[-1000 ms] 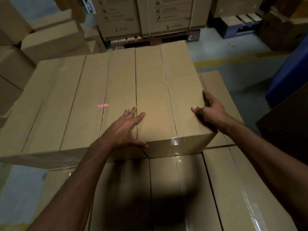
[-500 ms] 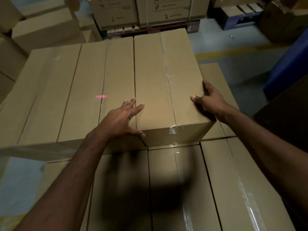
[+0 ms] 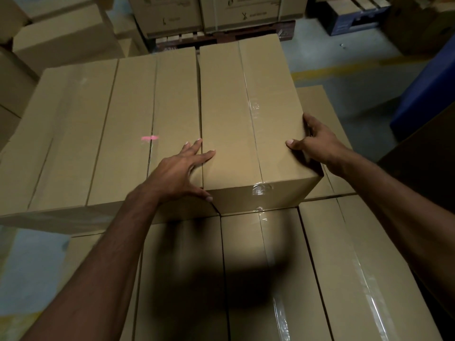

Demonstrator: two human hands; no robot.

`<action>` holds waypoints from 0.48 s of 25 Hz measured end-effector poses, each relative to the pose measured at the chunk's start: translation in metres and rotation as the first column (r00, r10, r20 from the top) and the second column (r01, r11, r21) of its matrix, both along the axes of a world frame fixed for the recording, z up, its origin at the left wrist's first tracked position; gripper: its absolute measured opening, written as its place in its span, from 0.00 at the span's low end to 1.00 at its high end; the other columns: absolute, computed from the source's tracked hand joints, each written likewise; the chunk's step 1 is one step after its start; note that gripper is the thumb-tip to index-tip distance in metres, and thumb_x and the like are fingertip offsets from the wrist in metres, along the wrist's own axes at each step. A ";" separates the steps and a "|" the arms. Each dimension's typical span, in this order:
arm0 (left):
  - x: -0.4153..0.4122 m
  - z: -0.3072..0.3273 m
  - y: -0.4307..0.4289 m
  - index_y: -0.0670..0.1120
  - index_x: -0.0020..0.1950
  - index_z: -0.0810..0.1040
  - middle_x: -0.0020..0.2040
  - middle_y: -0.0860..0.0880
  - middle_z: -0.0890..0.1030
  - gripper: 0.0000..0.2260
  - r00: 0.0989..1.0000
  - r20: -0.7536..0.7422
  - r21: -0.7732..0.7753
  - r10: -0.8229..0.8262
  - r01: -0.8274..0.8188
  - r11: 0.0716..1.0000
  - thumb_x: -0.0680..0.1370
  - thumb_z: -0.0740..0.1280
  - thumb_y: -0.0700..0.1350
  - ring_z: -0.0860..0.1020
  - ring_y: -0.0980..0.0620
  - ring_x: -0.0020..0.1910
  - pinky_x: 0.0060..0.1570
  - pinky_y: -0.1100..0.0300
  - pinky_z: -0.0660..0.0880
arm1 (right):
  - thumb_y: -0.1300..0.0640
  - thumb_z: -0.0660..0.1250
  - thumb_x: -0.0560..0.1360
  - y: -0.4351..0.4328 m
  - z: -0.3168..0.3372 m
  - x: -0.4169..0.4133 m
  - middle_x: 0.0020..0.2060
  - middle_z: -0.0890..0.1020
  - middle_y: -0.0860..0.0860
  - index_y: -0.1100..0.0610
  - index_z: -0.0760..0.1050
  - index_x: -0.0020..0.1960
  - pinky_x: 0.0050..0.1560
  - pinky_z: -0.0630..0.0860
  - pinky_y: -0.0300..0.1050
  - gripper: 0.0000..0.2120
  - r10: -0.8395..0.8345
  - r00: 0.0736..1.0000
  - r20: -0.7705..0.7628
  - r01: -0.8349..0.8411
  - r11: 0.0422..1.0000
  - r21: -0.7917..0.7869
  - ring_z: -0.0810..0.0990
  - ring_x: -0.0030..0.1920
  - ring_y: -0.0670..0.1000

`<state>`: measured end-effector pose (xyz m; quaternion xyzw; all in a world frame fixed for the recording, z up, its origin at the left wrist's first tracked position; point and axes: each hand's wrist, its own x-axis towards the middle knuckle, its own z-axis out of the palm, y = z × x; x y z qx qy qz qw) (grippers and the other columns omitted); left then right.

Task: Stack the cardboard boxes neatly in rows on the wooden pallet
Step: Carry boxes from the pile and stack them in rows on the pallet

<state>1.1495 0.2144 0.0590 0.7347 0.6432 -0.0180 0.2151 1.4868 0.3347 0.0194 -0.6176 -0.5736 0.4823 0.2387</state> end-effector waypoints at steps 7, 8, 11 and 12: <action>-0.001 -0.006 0.003 0.61 0.83 0.49 0.84 0.52 0.42 0.52 1.000 -0.022 -0.053 -0.018 0.016 0.998 0.68 0.79 0.61 0.41 0.47 0.83 0.78 0.40 0.57 | 0.51 0.70 0.79 -0.015 0.010 -0.018 0.72 0.73 0.57 0.49 0.58 0.79 0.66 0.75 0.64 0.33 -0.022 0.970 0.242 0.007 0.998 0.061 0.74 0.68 0.62; -0.001 -0.003 0.003 0.60 0.83 0.49 0.84 0.52 0.41 0.52 0.999 -0.021 -0.057 -0.025 0.023 0.998 0.69 0.79 0.61 0.41 0.47 0.83 0.79 0.40 0.57 | 0.51 0.69 0.80 -0.018 0.015 -0.023 0.71 0.73 0.58 0.52 0.58 0.77 0.66 0.75 0.64 0.30 -0.015 0.952 0.306 -0.007 0.998 0.070 0.74 0.68 0.63; 0.000 0.000 0.002 0.60 0.83 0.47 0.84 0.52 0.41 0.52 0.999 -0.004 -0.075 -0.036 0.036 0.997 0.69 0.78 0.61 0.41 0.47 0.82 0.79 0.42 0.54 | 0.48 0.68 0.81 -0.031 0.029 -0.029 0.74 0.69 0.59 0.53 0.57 0.79 0.70 0.71 0.62 0.32 0.038 0.916 0.399 -0.062 0.997 0.047 0.71 0.71 0.63; -0.001 0.001 0.000 0.60 0.83 0.47 0.84 0.53 0.41 0.53 0.999 0.027 -0.076 -0.019 0.021 0.997 0.69 0.78 0.61 0.41 0.47 0.82 0.79 0.42 0.53 | 0.47 0.68 0.81 -0.037 0.034 -0.030 0.77 0.65 0.58 0.52 0.55 0.81 0.72 0.69 0.63 0.35 0.055 0.891 0.450 -0.085 0.995 0.046 0.67 0.74 0.63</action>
